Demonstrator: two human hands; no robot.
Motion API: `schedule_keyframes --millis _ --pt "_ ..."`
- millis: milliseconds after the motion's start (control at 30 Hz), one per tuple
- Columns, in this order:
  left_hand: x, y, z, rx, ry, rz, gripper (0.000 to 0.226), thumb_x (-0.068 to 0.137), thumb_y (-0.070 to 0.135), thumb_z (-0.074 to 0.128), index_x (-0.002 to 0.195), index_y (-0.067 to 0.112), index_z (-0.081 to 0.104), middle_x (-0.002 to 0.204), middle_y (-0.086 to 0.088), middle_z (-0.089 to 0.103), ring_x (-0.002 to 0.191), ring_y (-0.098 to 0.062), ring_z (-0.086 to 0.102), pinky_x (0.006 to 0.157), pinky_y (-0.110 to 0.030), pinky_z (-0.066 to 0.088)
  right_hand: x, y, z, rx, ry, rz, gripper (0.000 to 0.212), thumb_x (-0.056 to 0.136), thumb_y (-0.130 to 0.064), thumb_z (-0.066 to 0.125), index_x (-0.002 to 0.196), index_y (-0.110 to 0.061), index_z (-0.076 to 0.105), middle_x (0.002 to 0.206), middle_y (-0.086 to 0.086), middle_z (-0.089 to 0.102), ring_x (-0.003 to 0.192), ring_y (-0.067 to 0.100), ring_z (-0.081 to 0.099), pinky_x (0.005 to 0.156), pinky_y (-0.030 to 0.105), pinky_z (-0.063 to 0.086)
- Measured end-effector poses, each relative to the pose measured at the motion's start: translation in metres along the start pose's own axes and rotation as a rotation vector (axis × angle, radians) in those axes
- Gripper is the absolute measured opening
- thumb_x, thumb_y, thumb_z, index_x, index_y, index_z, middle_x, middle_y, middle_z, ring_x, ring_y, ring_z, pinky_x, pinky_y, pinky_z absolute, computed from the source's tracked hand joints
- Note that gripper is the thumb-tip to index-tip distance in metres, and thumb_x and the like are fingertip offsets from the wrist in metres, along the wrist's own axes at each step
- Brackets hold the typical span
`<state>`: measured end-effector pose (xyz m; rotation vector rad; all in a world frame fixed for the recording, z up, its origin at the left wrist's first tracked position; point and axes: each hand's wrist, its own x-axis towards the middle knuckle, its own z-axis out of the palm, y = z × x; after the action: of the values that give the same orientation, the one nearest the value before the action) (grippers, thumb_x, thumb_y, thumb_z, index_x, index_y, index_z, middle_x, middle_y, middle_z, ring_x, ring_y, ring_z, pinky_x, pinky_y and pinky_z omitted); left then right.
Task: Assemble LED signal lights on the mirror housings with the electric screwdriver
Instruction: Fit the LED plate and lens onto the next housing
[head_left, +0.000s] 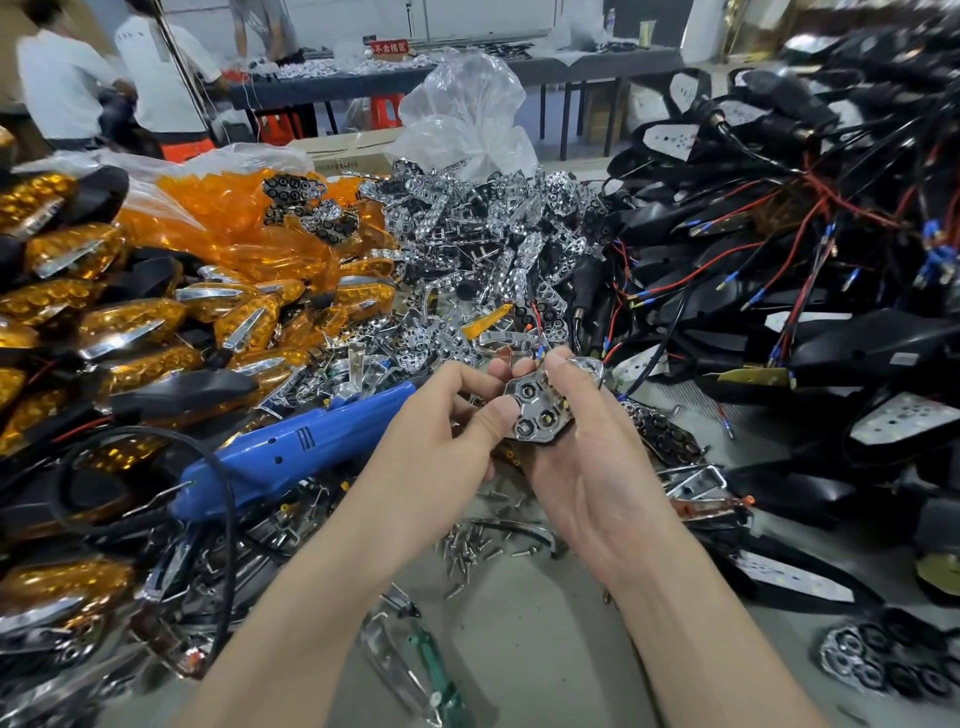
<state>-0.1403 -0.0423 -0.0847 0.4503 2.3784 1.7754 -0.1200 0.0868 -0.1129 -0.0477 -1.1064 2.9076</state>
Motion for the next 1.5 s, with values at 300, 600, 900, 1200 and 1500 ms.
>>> schedule_keyframes --millis 300,600,900,1200,1500 --pt "-0.001 0.005 0.0 -0.032 0.019 -0.071 0.007 0.097 0.021 0.064 0.091 0.019 0.06 0.075 -0.005 0.06 0.051 -0.007 0.055 0.044 -0.011 0.038 0.003 0.002 0.0 -0.023 0.009 -0.005 0.022 0.089 -0.038 0.064 0.078 -0.021 0.075 0.1 0.006 0.076 0.084 0.024 0.074 0.072 0.043 0.053" --pt "-0.003 0.008 0.001 0.007 0.021 -0.036 0.004 0.096 0.028 0.065 0.093 0.026 0.063 0.075 0.008 0.065 0.052 -0.004 0.057 0.045 -0.011 0.04 0.0 -0.003 0.004 0.002 -0.002 0.012 0.023 0.089 -0.036 0.068 0.095 -0.014 0.067 0.102 0.009 0.075 0.087 0.028 0.072 0.062 0.041 0.054" --pt "-0.034 -0.014 -0.031 0.212 -0.104 0.043 0.028 0.083 0.06 0.051 0.11 0.053 0.058 0.098 0.019 0.072 0.081 -0.004 0.07 0.074 -0.022 0.055 0.002 -0.011 0.004 0.322 0.045 -0.101 0.024 0.08 -0.016 0.07 0.099 -0.01 0.056 0.082 0.008 0.067 0.08 0.025 0.071 0.085 0.041 0.062" --pt "-0.029 -0.023 -0.042 0.212 -0.103 0.022 0.026 0.072 0.059 0.06 0.093 0.047 0.067 0.083 0.009 0.073 0.071 -0.007 0.069 0.07 -0.03 0.057 0.002 -0.011 0.003 0.323 0.059 -0.103 0.027 0.08 -0.016 0.07 0.102 -0.009 0.056 0.083 0.009 0.068 0.081 0.025 0.072 0.085 0.041 0.062" --pt "-0.032 -0.025 -0.043 0.378 -0.036 0.081 0.03 0.075 0.066 0.052 0.094 0.045 0.063 0.068 0.003 0.066 0.061 -0.02 0.061 0.065 -0.048 0.053 0.002 -0.01 0.005 0.318 0.055 -0.101 0.025 0.079 -0.016 0.07 0.099 -0.011 0.055 0.082 0.007 0.068 0.08 0.023 0.072 0.085 0.04 0.062"
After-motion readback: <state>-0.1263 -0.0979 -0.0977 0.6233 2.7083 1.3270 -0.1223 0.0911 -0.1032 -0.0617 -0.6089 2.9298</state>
